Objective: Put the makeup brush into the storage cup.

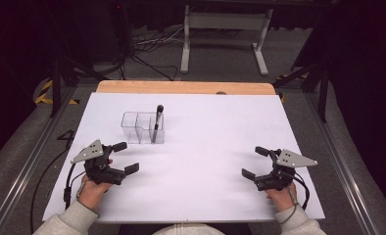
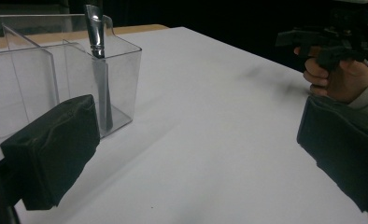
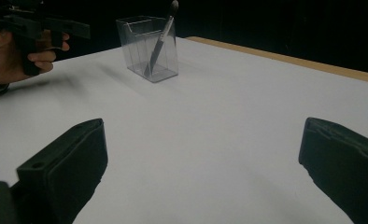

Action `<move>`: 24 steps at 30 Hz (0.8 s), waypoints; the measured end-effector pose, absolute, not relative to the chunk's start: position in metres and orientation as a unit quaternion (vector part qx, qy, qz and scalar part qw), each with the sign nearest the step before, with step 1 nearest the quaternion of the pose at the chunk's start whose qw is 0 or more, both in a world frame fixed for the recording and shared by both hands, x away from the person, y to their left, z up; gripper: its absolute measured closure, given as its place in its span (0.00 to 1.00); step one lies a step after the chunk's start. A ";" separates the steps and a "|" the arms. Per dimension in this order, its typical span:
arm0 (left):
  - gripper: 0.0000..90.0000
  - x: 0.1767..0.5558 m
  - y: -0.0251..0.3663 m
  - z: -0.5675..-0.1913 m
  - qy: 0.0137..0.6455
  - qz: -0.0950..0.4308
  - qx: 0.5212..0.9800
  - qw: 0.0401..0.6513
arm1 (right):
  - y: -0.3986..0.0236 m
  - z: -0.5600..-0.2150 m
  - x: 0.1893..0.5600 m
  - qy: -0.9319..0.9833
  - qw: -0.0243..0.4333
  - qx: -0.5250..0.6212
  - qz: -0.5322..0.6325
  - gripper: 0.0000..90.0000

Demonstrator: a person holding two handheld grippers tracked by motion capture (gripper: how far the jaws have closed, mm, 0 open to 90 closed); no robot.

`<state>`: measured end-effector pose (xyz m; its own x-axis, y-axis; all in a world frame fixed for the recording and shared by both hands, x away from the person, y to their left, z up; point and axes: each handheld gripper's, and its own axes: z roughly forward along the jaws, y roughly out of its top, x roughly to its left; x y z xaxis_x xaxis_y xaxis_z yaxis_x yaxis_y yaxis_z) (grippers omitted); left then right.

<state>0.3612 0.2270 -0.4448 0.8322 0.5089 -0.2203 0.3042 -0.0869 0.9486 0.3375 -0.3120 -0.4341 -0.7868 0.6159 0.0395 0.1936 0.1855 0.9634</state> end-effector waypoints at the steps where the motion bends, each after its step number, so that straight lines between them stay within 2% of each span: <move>1: 0.00 0.361 0.227 -0.446 0.277 0.086 0.733 0.616 | -0.312 -0.434 0.337 0.748 0.183 0.272 0.577 0.02; 14: 0.00 0.359 0.225 -0.458 0.294 0.103 0.726 0.614 | -0.306 -0.439 0.329 0.735 0.217 0.285 0.576 0.02; 24: 0.00 0.360 0.221 -0.462 0.298 0.113 0.732 0.602 | -0.305 -0.441 0.331 0.738 0.212 0.289 0.572 0.02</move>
<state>0.3597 0.2212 -0.4623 0.7972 0.5718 -0.1936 0.3005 -0.0977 0.9488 0.3306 -0.3047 -0.4409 -0.7429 0.6691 0.0187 0.1844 0.1778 0.9666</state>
